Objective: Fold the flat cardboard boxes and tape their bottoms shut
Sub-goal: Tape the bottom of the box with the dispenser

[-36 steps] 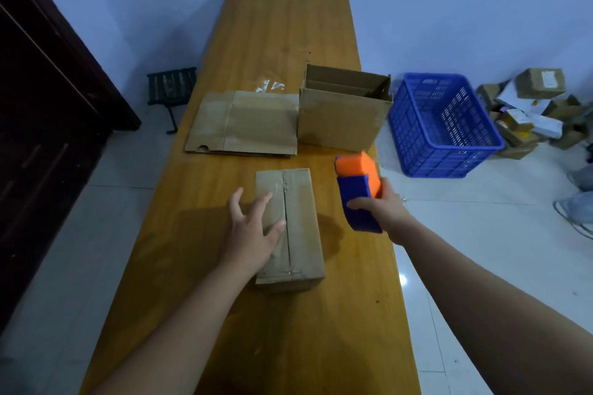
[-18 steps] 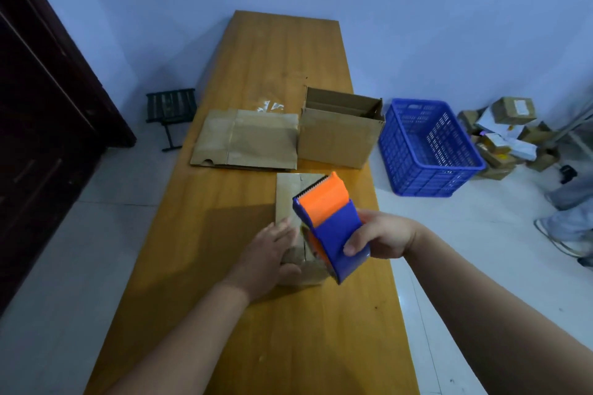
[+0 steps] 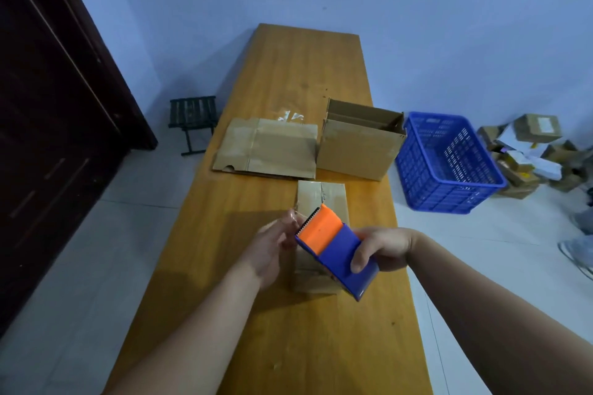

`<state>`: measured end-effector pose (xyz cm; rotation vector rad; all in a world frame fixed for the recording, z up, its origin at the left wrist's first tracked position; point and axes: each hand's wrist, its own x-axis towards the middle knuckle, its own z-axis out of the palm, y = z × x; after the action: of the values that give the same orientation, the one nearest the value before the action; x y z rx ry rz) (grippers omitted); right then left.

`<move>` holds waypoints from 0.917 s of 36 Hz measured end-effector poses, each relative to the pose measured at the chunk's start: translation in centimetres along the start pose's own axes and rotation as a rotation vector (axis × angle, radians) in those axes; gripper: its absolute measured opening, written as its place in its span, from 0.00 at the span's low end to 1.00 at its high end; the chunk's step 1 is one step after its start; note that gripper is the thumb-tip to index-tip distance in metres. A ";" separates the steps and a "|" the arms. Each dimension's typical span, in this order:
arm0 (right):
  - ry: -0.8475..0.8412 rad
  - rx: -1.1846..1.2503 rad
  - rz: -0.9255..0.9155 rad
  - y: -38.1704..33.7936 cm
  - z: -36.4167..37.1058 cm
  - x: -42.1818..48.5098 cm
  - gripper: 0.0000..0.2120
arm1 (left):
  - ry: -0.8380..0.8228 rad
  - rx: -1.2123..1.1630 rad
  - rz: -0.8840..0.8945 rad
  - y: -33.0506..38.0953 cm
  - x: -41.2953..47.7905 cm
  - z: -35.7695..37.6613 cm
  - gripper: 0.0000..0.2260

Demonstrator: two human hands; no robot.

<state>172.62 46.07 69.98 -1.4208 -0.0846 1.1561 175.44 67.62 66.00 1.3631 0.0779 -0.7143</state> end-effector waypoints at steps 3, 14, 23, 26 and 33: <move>0.006 -0.013 -0.004 0.0 0.1 0.1 0.26 | 0.010 -0.112 0.024 0.5 0.1 0.2 0.30; 0.014 0.046 -0.027 0.8 -0.1 0.1 0.24 | -0.061 -0.429 0.040 1.1 0.2 -0.6 0.14; 0.028 0.070 -0.023 0.7 0.0 0.0 0.26 | 0.031 -0.385 -0.018 0.9 0.0 -0.5 0.16; 0.032 0.045 -0.014 0.5 0.3 0.1 0.26 | 0.124 -0.396 -0.052 1.0 0.2 -0.1 0.12; 0.066 0.043 -0.047 0.9 0.5 0.1 0.27 | 0.332 -0.212 0.058 1.2 0.2 0.7 0.03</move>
<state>171.85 46.31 69.34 -1.4109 -0.0461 1.0652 175.98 66.92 67.12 1.2628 0.3668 -0.4132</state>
